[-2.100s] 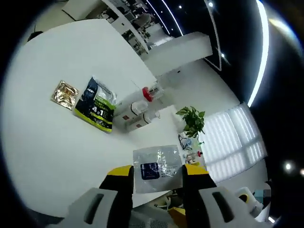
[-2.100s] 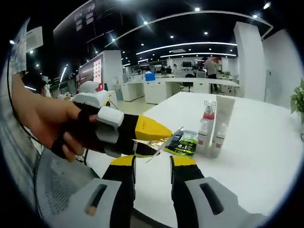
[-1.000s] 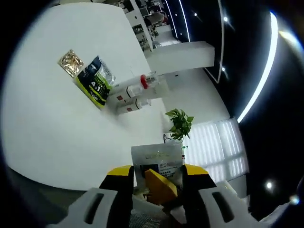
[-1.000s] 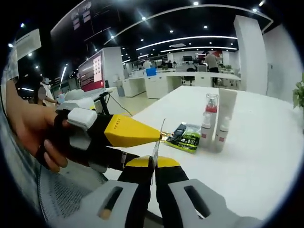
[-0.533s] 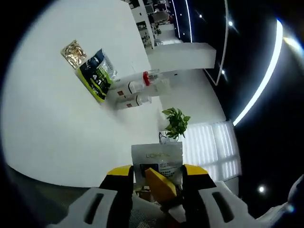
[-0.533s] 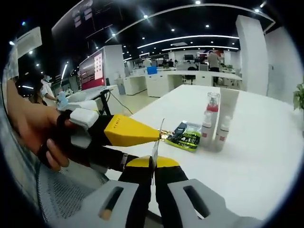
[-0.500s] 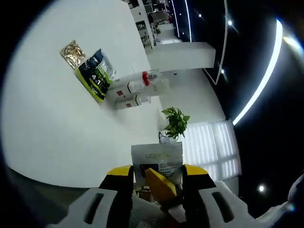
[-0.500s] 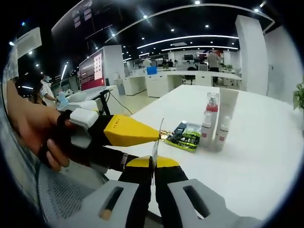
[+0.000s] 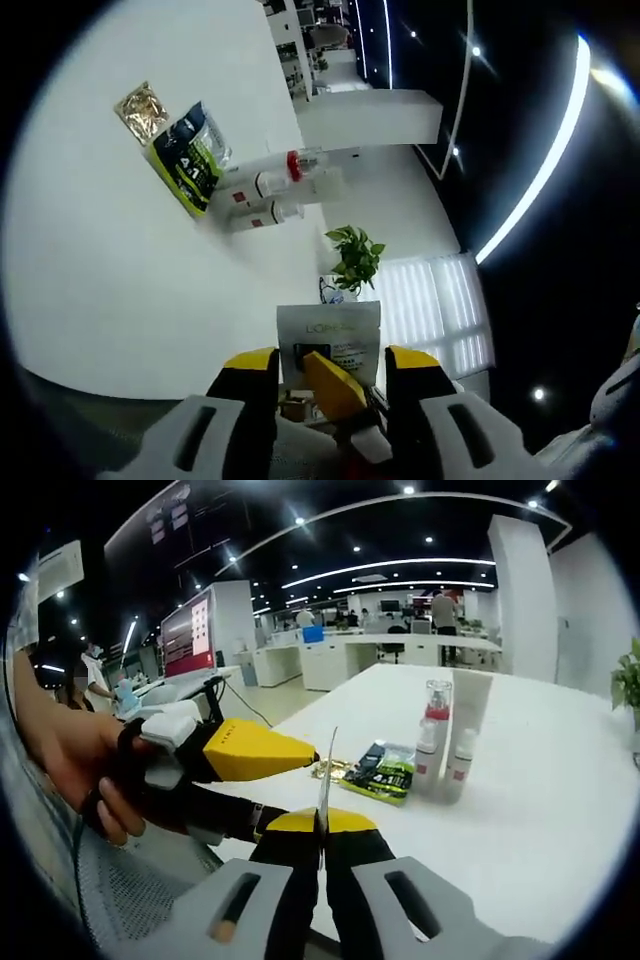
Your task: Arrange the skincare products in the storage area until every visible bottle or jar stands upright without overlapping.
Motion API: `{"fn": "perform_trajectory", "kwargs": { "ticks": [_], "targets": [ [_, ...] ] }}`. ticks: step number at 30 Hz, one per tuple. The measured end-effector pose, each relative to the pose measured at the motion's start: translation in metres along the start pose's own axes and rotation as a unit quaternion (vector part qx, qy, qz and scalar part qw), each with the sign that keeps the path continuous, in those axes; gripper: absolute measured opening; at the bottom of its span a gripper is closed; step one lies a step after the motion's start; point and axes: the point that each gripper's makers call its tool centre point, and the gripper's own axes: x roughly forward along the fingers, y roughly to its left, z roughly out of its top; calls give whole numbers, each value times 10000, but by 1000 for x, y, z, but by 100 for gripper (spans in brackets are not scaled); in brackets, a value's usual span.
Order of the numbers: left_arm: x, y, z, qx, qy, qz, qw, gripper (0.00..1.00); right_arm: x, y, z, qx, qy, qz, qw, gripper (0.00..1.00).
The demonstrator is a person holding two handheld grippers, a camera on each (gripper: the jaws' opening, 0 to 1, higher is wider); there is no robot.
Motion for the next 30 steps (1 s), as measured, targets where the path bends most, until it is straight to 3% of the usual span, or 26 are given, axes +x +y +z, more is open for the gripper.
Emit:
{"fn": "perform_trajectory", "kwargs": {
  "ticks": [7, 20, 23, 30],
  "targets": [
    [-5, -2, 7, 45, -63, -111, 9999, 45, -2, -4, 4, 23, -111, -109, 9999, 0],
    [-6, 19, 14, 119, -60, 153, 9998, 50, -3, -7, 4, 45, -149, -166, 9997, 0],
    [-3, 13, 21, -153, -301, -121, 9994, 51, -3, -7, 4, 140, -135, -124, 9997, 0],
    [2, 8, 24, -38, -364, -286, 9989, 51, -4, -6, 4, 224, -135, -39, 9997, 0]
  ]
}}
